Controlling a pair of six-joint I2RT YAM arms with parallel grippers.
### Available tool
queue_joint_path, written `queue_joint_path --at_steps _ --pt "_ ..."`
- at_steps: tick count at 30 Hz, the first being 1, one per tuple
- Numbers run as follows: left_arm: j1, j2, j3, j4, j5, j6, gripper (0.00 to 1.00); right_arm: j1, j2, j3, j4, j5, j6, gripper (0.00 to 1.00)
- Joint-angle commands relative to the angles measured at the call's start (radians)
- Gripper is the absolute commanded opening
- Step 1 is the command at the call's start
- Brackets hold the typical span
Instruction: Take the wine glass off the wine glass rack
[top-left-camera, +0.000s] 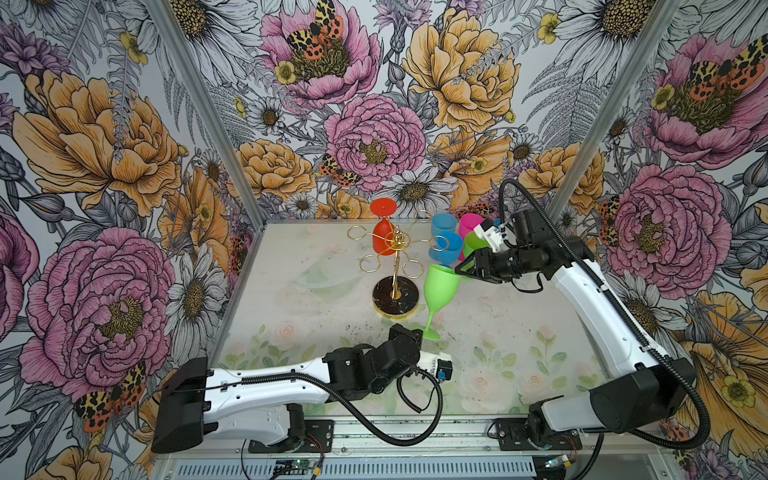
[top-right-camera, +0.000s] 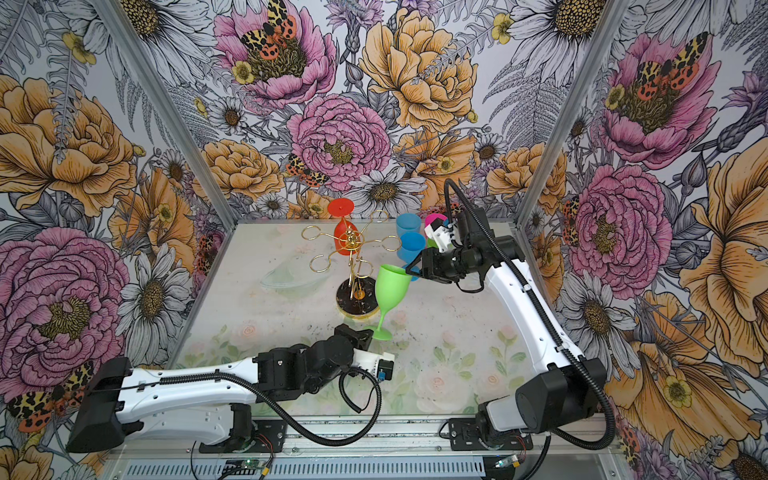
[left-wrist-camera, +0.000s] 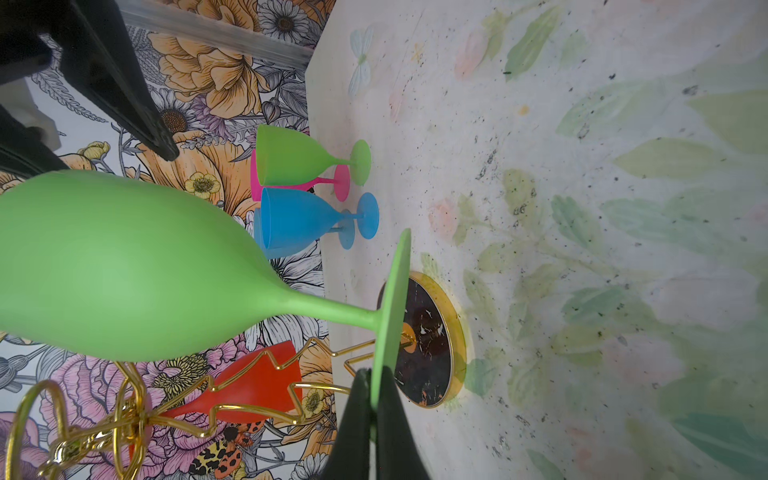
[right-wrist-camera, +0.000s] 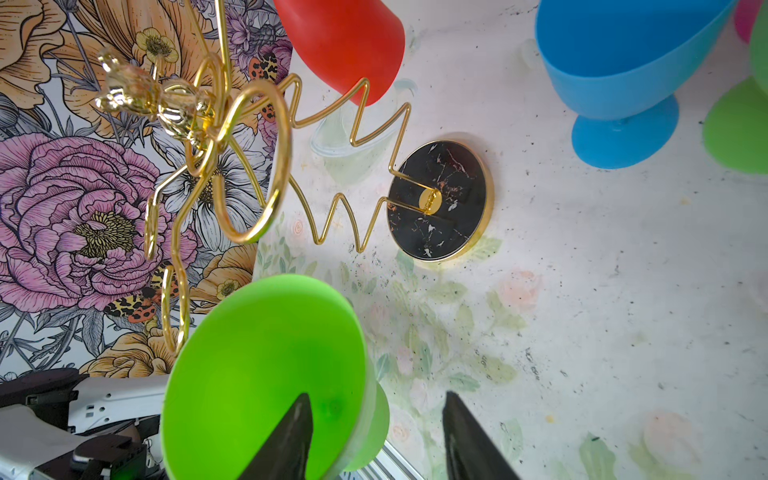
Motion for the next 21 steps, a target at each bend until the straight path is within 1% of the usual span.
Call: queue_joint_path --at_steps 1,8,14,16,21 --pt "-0.008 -0.005 -0.013 0.06 -0.056 0.045 0.0 0.011 0.017 0.042 -0.008 -0.025 -0.015 0.48" --pt "-0.008 0.007 -0.028 0.098 -0.092 0.088 0.0 0.014 0.037 0.043 -0.009 -0.054 -0.017 0.37" --pt "-0.009 0.021 -0.04 0.137 -0.123 0.135 0.0 0.021 0.05 0.04 -0.009 -0.096 -0.025 0.31" --pt "-0.008 0.027 -0.043 0.147 -0.134 0.152 0.0 0.022 0.054 0.038 -0.009 -0.102 -0.028 0.29" --pt "-0.008 0.033 -0.043 0.148 -0.142 0.161 0.0 0.026 0.057 0.033 -0.01 -0.101 -0.035 0.21"
